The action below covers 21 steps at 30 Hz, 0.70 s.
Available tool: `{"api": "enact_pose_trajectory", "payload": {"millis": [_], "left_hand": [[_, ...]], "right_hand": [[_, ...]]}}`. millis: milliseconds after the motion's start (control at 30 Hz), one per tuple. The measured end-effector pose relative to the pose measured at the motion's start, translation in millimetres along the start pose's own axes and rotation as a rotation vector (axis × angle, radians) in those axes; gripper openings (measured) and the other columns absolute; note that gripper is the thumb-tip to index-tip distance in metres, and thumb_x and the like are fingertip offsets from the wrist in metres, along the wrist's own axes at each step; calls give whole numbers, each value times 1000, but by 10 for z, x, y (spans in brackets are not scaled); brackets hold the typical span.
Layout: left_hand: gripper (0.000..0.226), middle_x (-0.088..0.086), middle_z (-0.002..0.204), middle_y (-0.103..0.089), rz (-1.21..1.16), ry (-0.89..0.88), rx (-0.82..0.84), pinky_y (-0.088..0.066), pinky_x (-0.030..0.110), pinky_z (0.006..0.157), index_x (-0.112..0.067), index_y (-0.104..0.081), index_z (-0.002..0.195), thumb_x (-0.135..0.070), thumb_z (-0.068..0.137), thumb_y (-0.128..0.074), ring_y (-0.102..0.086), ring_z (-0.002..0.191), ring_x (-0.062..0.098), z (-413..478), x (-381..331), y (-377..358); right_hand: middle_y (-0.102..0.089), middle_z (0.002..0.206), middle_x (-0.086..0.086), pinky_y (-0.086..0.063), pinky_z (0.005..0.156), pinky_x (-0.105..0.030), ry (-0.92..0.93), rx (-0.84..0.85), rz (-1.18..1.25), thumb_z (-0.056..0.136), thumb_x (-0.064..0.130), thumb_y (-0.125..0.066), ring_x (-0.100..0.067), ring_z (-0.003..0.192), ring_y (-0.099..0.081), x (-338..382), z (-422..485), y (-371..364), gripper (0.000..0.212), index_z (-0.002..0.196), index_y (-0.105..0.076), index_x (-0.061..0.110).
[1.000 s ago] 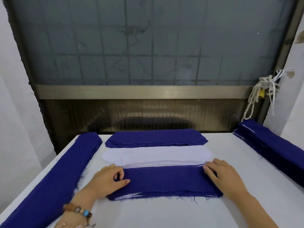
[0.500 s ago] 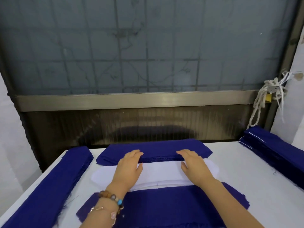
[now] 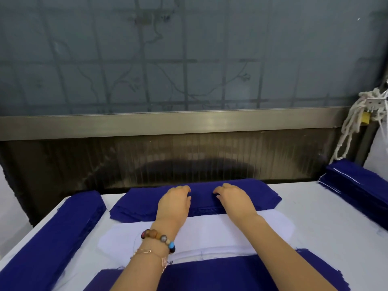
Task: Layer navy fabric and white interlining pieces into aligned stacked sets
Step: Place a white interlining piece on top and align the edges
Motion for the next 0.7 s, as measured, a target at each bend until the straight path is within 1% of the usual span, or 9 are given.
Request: {"api": "enact_pose_trajectory", "payload": {"millis": [67, 133, 233, 267, 367, 400, 467, 567, 700], "left_hand": [[32, -1, 127, -56, 36, 22, 24, -49, 31, 89, -21, -51, 132, -22, 101, -46, -55, 112, 18, 106, 12, -72], [32, 0, 125, -55, 47, 50, 28, -49, 29, 87, -22, -51, 132, -19, 100, -46, -55, 109, 18, 173, 38, -129], [36, 1, 125, -58, 81, 67, 7, -48, 30, 87, -23, -45, 138, -20, 103, -40, -54, 111, 19, 188, 51, -196], [36, 2, 122, -59, 92, 71, -3, -48, 30, 84, -23, -43, 139, -21, 103, -38, -55, 110, 19, 187, 57, -209], [25, 0, 105, -63, 65, 101, -18, -45, 28, 67, -25, -45, 127, -27, 103, -38, -56, 90, 16, 221, 105, -205], [21, -1, 99, -63, 59, 103, -10, -43, 28, 63, -25, -45, 122, -29, 103, -39, -55, 83, 14, 245, 119, -210], [15, -3, 90, -61, 56, 106, 1, -41, 27, 61, -24, -45, 113, -33, 102, -41, -53, 75, 13, 282, 126, -208], [16, -4, 85, -61, 42, 122, -25, -38, 25, 57, -24, -45, 103, -39, 102, -39, -53, 72, 12, 284, 127, -207], [21, -6, 85, -58, 26, 139, -76, -38, 24, 57, -27, -45, 99, -45, 101, -37, -52, 78, 12, 249, 142, -230]], "right_hand": [[-58, 120, -7, -50, 85, -34, -8, 19, -12, 102, 18, -38, -25, 106, -57, -3, 75, -27, 33, 134, -47, 19], [-61, 116, -8, -50, 78, -34, -26, 34, -12, 102, 20, -39, -26, 100, -60, -18, 129, -56, 32, 133, -44, 19], [-64, 107, -10, -47, 68, -33, -46, 34, -35, 102, 23, -39, -26, 92, -62, -21, 197, -65, 28, 129, -45, 17], [-64, 106, -10, -46, 66, -33, -50, 36, -32, 102, 24, -39, -26, 91, -62, -19, 217, -66, 27, 128, -45, 16], [-64, 105, -9, -45, 64, -31, -59, 45, 27, 102, 28, -41, -25, 88, -62, -33, 245, -60, 24, 123, -45, 18], [-64, 104, -8, -45, 64, -31, -65, 47, 58, 102, 29, -41, -24, 85, -61, -44, 242, -63, 22, 121, -44, 19], [-64, 99, -5, -44, 62, -29, -82, 36, 107, 102, 30, -40, -21, 77, -58, -68, 228, -72, 18, 117, -44, 21], [-60, 88, -1, -39, 56, -26, -110, 2, 113, 102, 33, -38, -17, 69, -53, -94, 205, -88, 14, 110, -43, 23], [-56, 81, 1, -36, 52, -24, -140, -20, 85, 103, 33, -36, -15, 61, -48, -98, 195, -114, 9, 101, -38, 24]]}}
Point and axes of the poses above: each hand's wrist, its own z-axis towards the middle knuckle, its own y-axis out of the back of the hand, x = y × z, the point moved 10 cm from there along z, towards the middle knuckle
